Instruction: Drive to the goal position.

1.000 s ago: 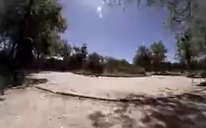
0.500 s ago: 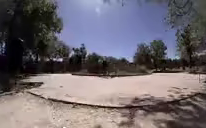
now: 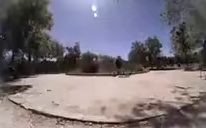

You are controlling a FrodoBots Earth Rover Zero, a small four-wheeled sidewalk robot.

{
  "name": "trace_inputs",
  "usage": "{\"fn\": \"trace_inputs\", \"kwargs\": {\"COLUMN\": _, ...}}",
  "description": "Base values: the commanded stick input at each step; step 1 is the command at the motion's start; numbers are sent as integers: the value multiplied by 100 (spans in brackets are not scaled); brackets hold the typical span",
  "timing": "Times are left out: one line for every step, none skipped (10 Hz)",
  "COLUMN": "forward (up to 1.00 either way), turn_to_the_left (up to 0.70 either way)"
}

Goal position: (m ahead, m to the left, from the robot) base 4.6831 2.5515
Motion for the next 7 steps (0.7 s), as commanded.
{"fn": "trace_inputs", "kwargs": {"forward": 85, "turn_to_the_left": 0}}
{"fn": "trace_inputs", "kwargs": {"forward": 85, "turn_to_the_left": 0}}
{"fn": "trace_inputs", "kwargs": {"forward": 85, "turn_to_the_left": 0}}
{"fn": "trace_inputs", "kwargs": {"forward": 85, "turn_to_the_left": -34}}
{"fn": "trace_inputs", "kwargs": {"forward": 85, "turn_to_the_left": -21}}
{"fn": "trace_inputs", "kwargs": {"forward": 85, "turn_to_the_left": 0}}
{"fn": "trace_inputs", "kwargs": {"forward": 85, "turn_to_the_left": 0}}
